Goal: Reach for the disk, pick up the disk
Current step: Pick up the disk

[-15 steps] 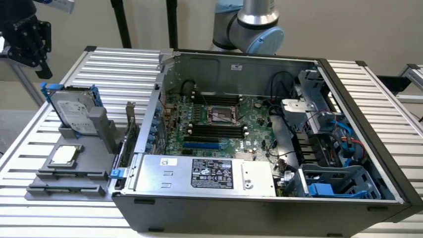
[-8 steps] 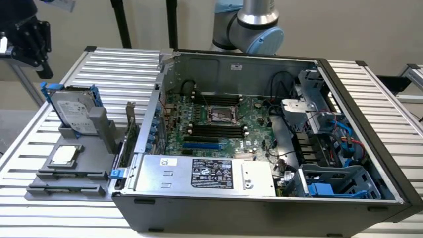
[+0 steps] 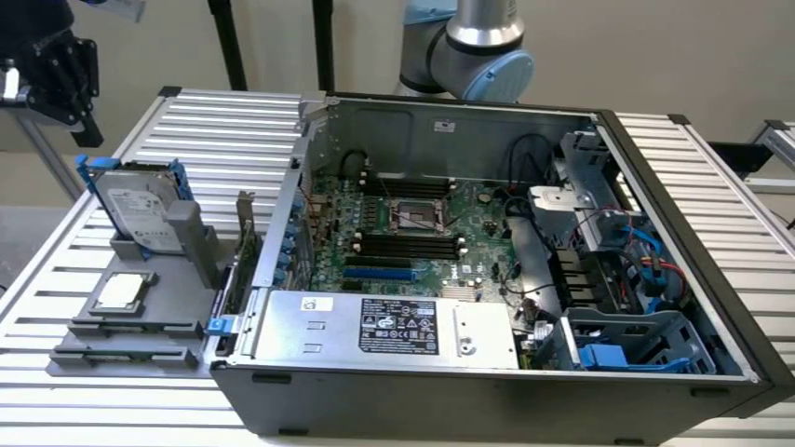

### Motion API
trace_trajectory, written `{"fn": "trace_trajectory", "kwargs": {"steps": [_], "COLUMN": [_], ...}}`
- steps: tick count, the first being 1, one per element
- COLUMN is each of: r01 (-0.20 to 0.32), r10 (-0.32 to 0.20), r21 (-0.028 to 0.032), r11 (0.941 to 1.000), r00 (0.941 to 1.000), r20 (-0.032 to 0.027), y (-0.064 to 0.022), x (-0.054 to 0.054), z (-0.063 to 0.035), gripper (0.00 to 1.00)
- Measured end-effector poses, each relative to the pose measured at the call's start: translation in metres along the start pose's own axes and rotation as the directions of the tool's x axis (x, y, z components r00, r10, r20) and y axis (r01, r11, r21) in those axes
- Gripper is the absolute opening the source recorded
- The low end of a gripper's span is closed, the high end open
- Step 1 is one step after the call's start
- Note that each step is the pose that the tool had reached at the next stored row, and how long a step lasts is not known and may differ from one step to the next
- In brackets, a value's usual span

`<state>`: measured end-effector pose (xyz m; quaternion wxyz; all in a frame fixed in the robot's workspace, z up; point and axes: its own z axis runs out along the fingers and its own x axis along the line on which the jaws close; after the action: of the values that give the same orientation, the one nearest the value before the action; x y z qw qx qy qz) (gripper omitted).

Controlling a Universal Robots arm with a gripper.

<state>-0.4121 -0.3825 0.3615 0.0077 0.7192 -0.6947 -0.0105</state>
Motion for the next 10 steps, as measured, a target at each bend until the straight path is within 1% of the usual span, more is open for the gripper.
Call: {"fn": "trace_trajectory", "kwargs": {"steps": [1, 2, 4, 5, 6, 7, 8, 10], "r01": [0.0, 0.0, 0.0, 0.0, 0.0, 0.0, 0.0, 0.0], "r10": [0.0, 0.0, 0.0, 0.0, 0.0, 0.0, 0.0, 0.0], "r21": [0.0001, 0.0, -0.0001, -0.0001, 0.0001, 0.0002, 0.0, 0.0], "r11": [1.0, 1.0, 1.0, 1.0, 1.0, 1.0, 1.0, 1.0], "r00": [1.0, 1.0, 1.0, 1.0, 1.0, 1.0, 1.0, 1.0], "r20": [0.0, 0.0, 0.0, -0.0001, 0.0001, 0.0001, 0.0, 0.0], "y": [0.0, 0.0, 0.0, -0.0001, -0.0001, -0.0001, -0.0001, -0.0001], "x": [0.0, 0.0, 0.0, 0.0, 0.0, 0.0, 0.0, 0.0], "z": [0.0, 0.0, 0.0002, 0.0004, 0.0009, 0.0014, 0.0021, 0.0047], "gripper": [0.18, 0.18, 0.3, 0.3, 0.42, 0.42, 0.47, 0.47]}}
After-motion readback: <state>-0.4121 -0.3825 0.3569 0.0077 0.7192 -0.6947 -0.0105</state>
